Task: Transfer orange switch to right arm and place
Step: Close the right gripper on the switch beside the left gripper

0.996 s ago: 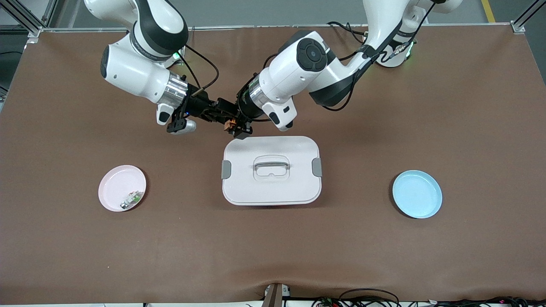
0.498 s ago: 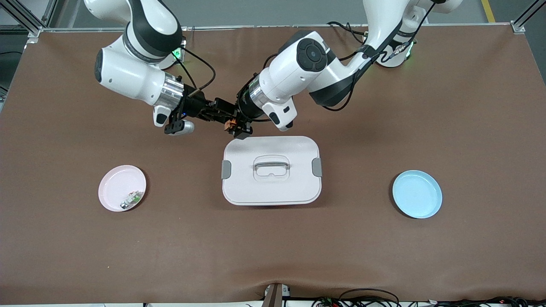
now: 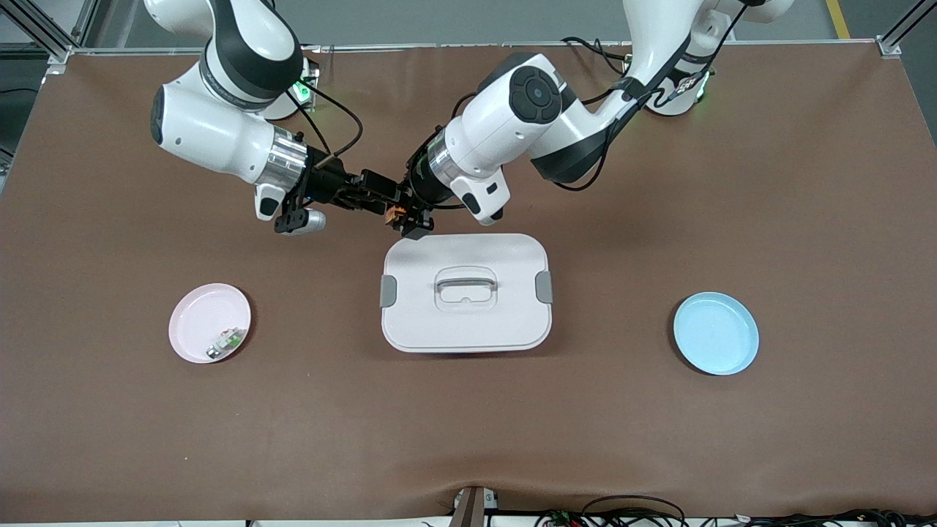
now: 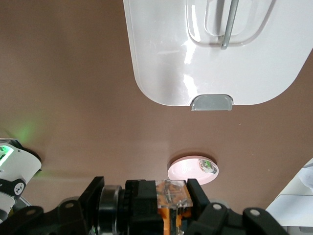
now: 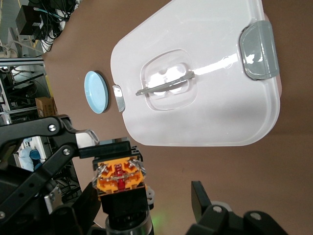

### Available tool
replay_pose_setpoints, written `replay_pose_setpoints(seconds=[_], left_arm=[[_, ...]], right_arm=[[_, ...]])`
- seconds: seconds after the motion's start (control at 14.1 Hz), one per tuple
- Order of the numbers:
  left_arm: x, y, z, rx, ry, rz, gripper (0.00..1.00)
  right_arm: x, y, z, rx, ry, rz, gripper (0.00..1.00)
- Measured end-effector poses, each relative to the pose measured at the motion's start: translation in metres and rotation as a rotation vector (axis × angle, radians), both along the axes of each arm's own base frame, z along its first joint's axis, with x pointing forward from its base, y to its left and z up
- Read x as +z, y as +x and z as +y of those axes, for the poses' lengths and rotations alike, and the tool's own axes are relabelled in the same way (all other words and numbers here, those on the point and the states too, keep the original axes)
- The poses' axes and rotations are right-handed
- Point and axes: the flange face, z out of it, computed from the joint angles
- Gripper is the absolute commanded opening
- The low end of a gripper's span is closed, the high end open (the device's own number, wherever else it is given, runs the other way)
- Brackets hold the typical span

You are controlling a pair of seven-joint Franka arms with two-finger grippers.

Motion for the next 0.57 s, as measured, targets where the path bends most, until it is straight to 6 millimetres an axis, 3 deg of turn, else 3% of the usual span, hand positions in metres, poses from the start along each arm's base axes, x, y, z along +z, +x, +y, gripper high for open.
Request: replay_pose_setpoints(seconds=[0.21,0.57], left_arm=[[-0.0007,-0.0003,0.0002,-0.002,0.004,0.003,0.14],[-0.0018,-0.0002,0.0002,-0.003,0.005,0.006,0.14]], right_arm=[[0.0019,0.0007,0.0004,0.000,0.002,-0.003,0.59],[0.0060,0.0015,0.0021,0.000,0.006,-0.007,0.57]])
